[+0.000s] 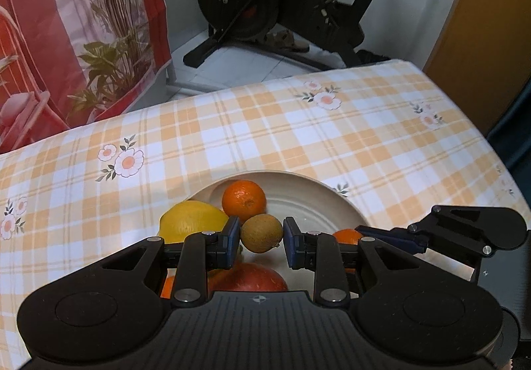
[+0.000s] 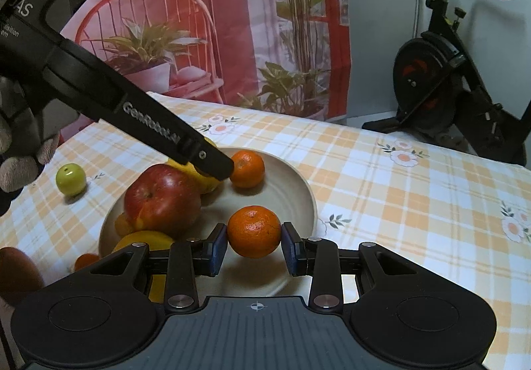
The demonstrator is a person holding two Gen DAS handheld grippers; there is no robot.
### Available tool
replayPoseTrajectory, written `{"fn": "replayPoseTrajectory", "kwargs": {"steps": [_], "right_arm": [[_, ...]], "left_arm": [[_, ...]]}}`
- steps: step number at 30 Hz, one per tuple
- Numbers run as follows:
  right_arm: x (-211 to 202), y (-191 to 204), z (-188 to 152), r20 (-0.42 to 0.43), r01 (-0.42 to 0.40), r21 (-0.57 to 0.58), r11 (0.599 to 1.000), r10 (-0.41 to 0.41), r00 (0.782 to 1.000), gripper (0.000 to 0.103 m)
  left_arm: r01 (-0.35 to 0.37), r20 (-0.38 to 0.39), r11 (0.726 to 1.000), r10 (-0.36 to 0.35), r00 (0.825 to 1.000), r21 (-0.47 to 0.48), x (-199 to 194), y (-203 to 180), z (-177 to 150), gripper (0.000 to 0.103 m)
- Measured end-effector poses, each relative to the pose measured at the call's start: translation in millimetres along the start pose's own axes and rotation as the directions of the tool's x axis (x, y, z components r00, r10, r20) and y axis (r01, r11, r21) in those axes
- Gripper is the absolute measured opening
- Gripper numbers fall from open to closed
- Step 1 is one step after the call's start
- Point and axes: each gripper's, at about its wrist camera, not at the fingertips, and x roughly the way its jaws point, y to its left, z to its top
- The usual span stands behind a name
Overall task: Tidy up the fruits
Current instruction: 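Carry the tangerine and kiwi onto the plate and open both grippers, then withdraw both grippers from the plate toward the remaining fruit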
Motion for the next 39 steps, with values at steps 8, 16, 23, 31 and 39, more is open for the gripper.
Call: {"fn": "replayPoseTrajectory", "kwargs": {"steps": [8, 16, 23, 31, 39], "right_arm": [[25.9, -1.0, 3.6, -0.025, -0.016, 0.003, 1.0, 0.016, 1.0, 0.032], [33.8, -0.2, 4.6, -0.023, -0.05, 0.033, 0.998, 0.051, 0.998, 0.033], [31.1, 1.8, 5.1, -0.036, -0.067, 0.044, 0.997, 0.068, 0.997, 0.034], [12.2, 7.5, 2.9, -0.025, -0.028, 0.041, 0.999, 0.029, 0.999, 0.037], [-25.0, 11.0, -6.6, 0.019, 0.008, 0.099, 0.995, -0.01, 1.0, 0.037]], "left_arm": [[0.013, -0.034, 1.0, -0.013, 0.999, 0.017, 18.8, -4.0, 7.9, 0.03], [0.025, -0.047, 1.0, -0.025, 0.999, 0.004, 26.3, -1.5, 7.2, 0.03], [0.041, -0.061, 0.999, -0.042, 0.997, -0.023, 24.9, 2.7, 3.8, 0.031], [0.055, -0.009, 0.997, -0.056, 0.998, -0.058, 2.7, 6.6, 2.9, 0.031], [0.051, 0.061, 0.996, -0.047, 0.997, -0.077, -37.3, 10.8, -11.1, 0.032]]}}
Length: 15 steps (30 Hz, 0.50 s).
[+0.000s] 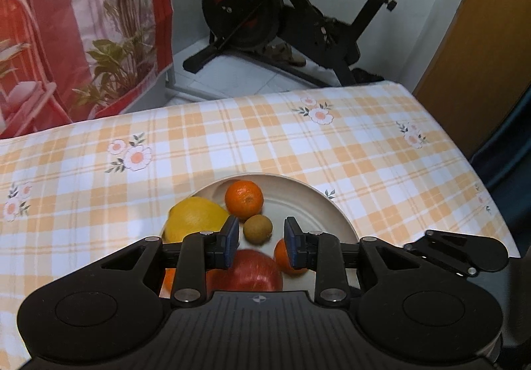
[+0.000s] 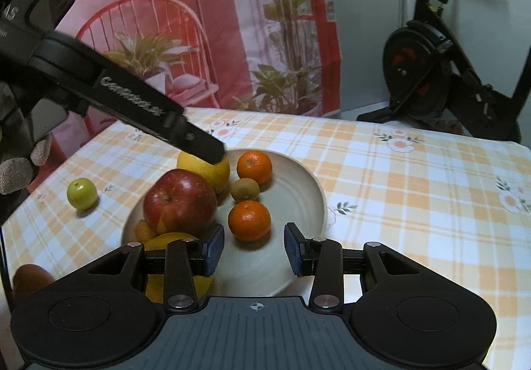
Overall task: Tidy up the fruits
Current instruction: 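Withdraw both grippers from the plate toward the remaining fruit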
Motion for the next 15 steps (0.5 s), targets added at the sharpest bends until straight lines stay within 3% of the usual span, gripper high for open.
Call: {"fn": "replayPoseTrajectory", "kwargs": {"steps": [8, 15], "right_arm": [[-31.1, 17.8, -12.3, 0.019, 0.009, 0.014, 1.0, -0.009, 1.0, 0.037], [-42.2, 43.2, -22.9, 0.004, -0.005, -0.001, 1.0, 0.005, 1.0, 0.037]], "left_arm": [[-0.037, 0.064, 0.999, 0.038, 0.997, -0.018, -46.0, 9.0, -34.0, 0.032], [-0.075, 0.093, 0.993, 0.084, 0.992, -0.095, -76.1, 26.0, -72.5, 0.032]]}}
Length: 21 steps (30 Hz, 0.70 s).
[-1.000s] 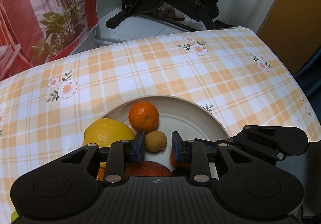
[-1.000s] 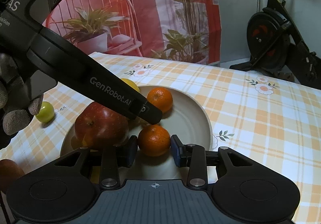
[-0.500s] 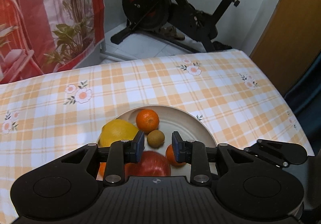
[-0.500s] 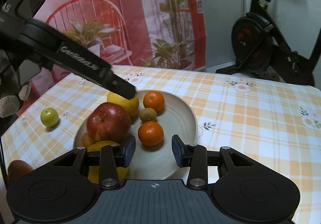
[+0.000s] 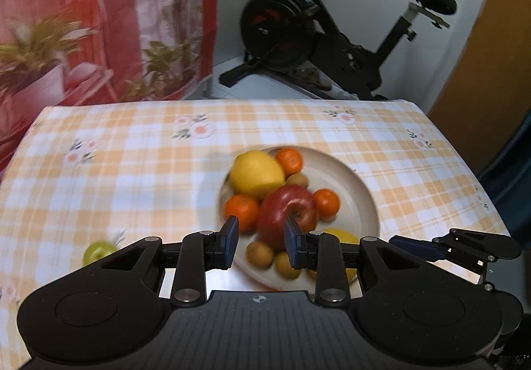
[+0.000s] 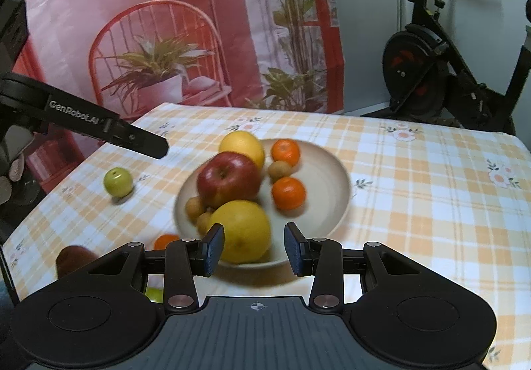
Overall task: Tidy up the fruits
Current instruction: 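Withdraw both grippers from the plate toward the remaining fruit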
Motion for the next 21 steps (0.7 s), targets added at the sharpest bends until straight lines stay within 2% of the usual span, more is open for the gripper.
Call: {"fn": "replayPoseTrajectory", "kwargs": {"steps": [9, 21], "right_arm": [[-3.8, 33.7, -13.6, -0.033, -0.025, -0.035, 0.999, 0.024, 0.999, 0.037], [-10.1, 64.2, -23.8, -0.059, -0.071, -0.047, 0.996, 0.068, 0.996, 0.038]], "left_arm": [[-0.051, 0.046, 0.993, 0.056, 0.997, -0.105, -31.2, 25.9, -44.0, 0.032], [-0.104, 0.075, 0.976, 0.12, 0.99, -0.192, -58.0, 63.8, -70.8, 0.032]]}}
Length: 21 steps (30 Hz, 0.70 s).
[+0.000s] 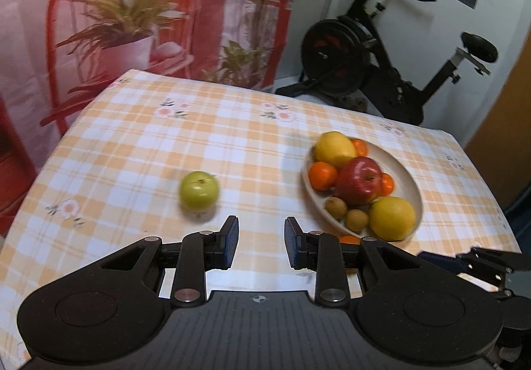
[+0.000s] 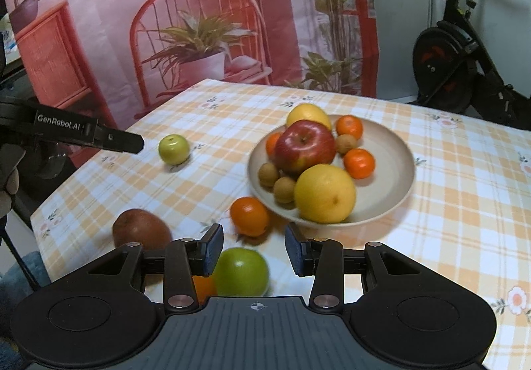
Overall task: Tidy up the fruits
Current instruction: 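Withdraw both grippers from the plate toward the remaining fruit, then close the right gripper around the large green apple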
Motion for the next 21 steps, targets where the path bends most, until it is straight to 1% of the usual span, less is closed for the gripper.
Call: {"fn": "replayPoseTrajectory", "kwargs": {"steps": [4, 8, 16, 21], "right_arm": [[2.9, 1.2, -4.3, -0.017, -0.004, 0.018, 1.0, 0.005, 1.0, 0.038], [6.2, -0.4, -5.7, -0.031, -0.001, 0.03, 1.0, 0.002, 1.0, 0.038], [16.1, 1.8, -10.0, -0.074, -0.004, 0.034, 0.999, 0.007, 0.997, 0.039], [17.5, 0.3, -10.6, -0.078, -0.003, 0.046, 0.999, 0.006, 0.997, 0.041]], "left_arm": [[-0.031, 0.003, 0.999, 0.031, 1.0, -0.04, -2.9, 17.0, -1.4, 0.032], [-0.04, -0.001, 0.997, 0.04, 0.999, -0.067, -2.5, 27.2, -5.3, 0.032], [-0.026, -0.013, 0.997, 0.025, 1.0, -0.075, 3.2, 28.3, -12.8, 0.032], [-0.011, -0.022, 0.997, 0.009, 1.0, -0.081, 6.4, 28.8, -17.6, 0.032]]}}
